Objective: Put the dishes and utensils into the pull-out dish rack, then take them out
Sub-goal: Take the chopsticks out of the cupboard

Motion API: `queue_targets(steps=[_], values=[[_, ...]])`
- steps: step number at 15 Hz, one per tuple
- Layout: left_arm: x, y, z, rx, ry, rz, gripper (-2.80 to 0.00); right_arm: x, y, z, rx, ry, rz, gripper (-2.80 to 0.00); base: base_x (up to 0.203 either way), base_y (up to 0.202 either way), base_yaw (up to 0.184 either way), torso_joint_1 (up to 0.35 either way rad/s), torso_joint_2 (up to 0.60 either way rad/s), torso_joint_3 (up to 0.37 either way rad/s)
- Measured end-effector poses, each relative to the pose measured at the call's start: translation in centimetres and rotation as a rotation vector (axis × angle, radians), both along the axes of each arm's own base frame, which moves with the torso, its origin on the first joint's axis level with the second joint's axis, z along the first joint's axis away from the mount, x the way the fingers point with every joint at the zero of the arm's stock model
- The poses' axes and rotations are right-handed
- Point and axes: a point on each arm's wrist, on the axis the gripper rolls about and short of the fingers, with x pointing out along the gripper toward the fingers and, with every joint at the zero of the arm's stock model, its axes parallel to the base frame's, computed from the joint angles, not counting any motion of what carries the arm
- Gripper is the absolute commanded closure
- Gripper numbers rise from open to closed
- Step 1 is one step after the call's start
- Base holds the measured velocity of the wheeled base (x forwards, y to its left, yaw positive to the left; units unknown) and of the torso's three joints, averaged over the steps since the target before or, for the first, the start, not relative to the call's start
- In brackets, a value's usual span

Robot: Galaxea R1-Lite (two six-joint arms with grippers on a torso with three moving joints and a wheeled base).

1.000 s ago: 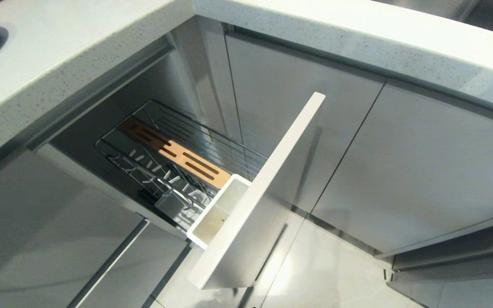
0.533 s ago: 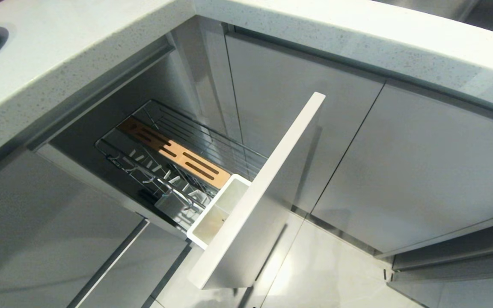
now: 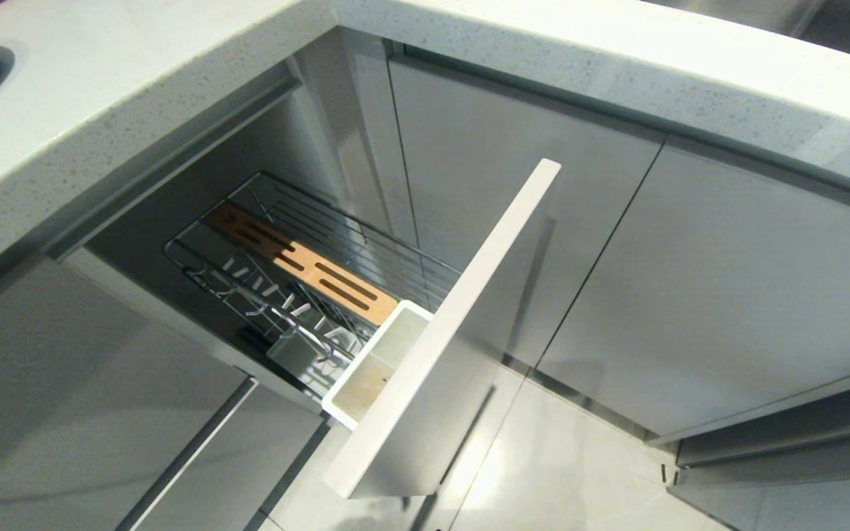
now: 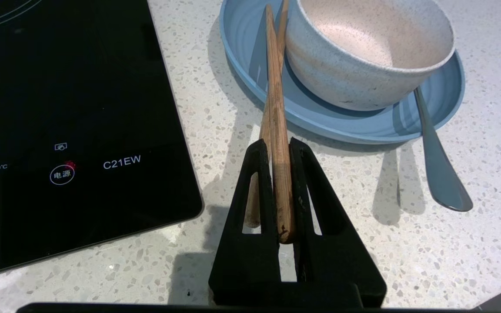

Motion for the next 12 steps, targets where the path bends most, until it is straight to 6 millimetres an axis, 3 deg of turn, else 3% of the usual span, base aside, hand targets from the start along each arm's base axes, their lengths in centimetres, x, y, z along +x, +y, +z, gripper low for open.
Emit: queue_targets(steps=[1,12], values=[[-0.04,-0.02,0.07,0.003,-0.005,0.001,-2.80,0.00,0.00,0.00,0.000,0.000,0.000,0.00,0.000,0.000,0.000,0.000,0.00,0.000],[-0.45,-0.27,0.46,0.018,-0.027,0.006,-2.80,0.00,0.00,0.00,0.000,0.000,0.000,0.00,0.000,0.000,0.000,0.000,0.00,0.000]])
